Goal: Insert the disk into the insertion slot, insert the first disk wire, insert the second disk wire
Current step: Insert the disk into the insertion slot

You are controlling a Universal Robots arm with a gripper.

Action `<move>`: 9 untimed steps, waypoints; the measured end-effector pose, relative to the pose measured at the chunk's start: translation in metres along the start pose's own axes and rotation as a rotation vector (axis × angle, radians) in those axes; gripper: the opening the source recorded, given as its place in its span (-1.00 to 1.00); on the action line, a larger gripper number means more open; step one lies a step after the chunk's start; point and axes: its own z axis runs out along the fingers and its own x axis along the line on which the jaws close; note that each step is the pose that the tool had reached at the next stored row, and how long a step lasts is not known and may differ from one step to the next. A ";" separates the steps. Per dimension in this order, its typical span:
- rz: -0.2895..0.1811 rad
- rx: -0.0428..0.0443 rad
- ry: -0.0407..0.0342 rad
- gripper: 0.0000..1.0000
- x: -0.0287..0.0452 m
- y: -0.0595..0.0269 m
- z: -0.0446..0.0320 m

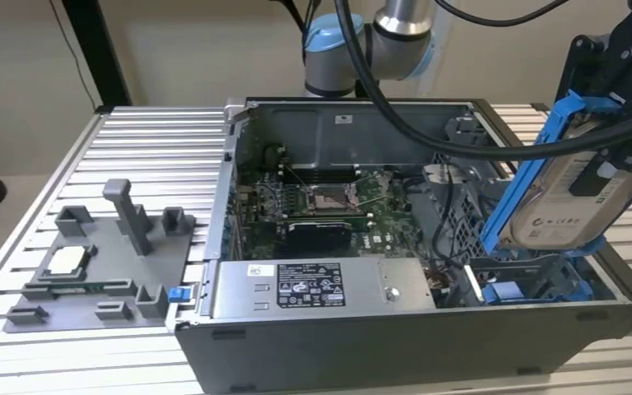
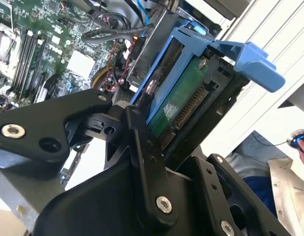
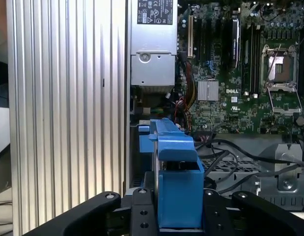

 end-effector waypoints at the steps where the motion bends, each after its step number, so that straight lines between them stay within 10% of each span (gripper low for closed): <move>1: 0.000 0.0000 0.0000 -1.00 0.0000 0.0000 0.0000; 9: 0.000 -0.0006 -0.0001 -1.00 0.0000 -0.0019 0.0008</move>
